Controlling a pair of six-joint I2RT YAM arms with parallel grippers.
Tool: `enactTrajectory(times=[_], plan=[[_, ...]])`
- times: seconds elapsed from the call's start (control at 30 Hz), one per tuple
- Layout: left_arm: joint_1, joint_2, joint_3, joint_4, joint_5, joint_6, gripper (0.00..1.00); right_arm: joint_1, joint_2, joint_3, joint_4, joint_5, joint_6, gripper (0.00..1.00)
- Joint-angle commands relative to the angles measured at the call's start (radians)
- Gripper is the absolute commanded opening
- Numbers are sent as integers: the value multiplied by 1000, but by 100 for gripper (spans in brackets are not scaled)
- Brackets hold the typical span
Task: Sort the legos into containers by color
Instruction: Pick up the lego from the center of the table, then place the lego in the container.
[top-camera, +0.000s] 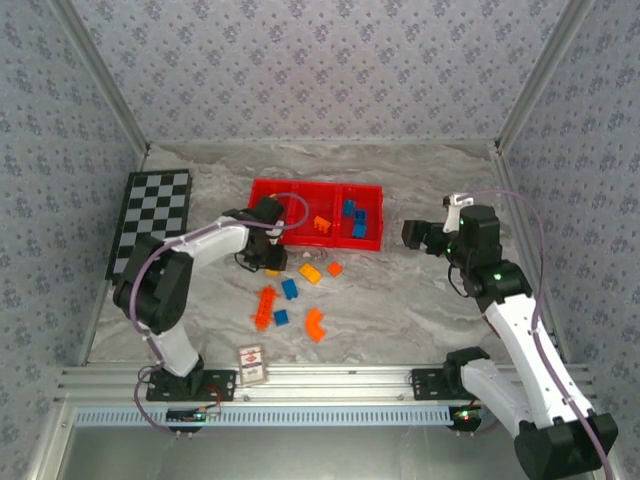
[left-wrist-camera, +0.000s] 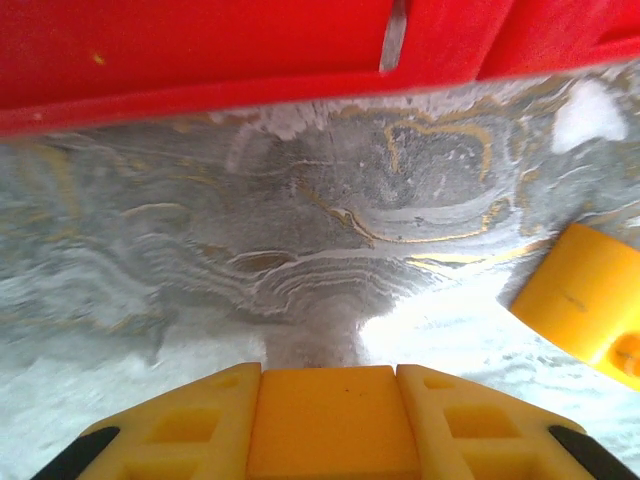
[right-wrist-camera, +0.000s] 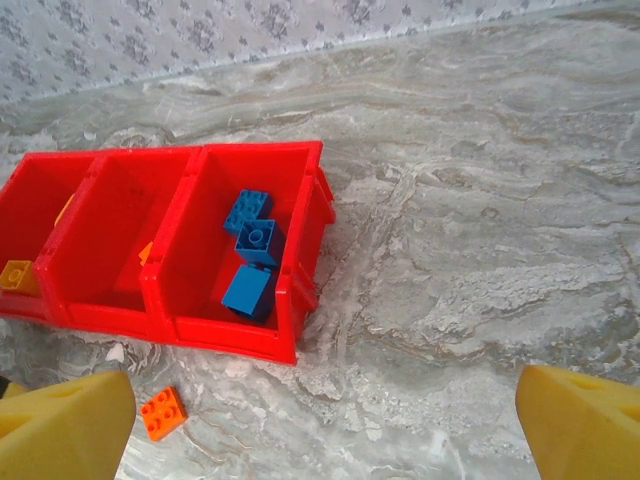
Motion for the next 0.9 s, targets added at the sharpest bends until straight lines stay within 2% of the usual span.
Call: enactTrajectory(times=[0.0, 0.2, 0.5, 0.7, 0.87], plan=[[13, -101, 86, -47, -61, -18, 24, -11, -48, -27, -64, 26, 25, 100], [45, -106, 238, -102, -128, 19, 24, -15, -103, -68, -104, 15, 52, 100], [101, 91, 483, -112, -120, 53, 24, -16, -173, -92, -174, 24, 95, 100], [113, 217, 590, -111, -96, 48, 29, -16, -194, -102, -193, 31, 105, 100], [143, 289, 611, -91, -20, 19, 32, -17, -198, -106, -199, 30, 112, 100]])
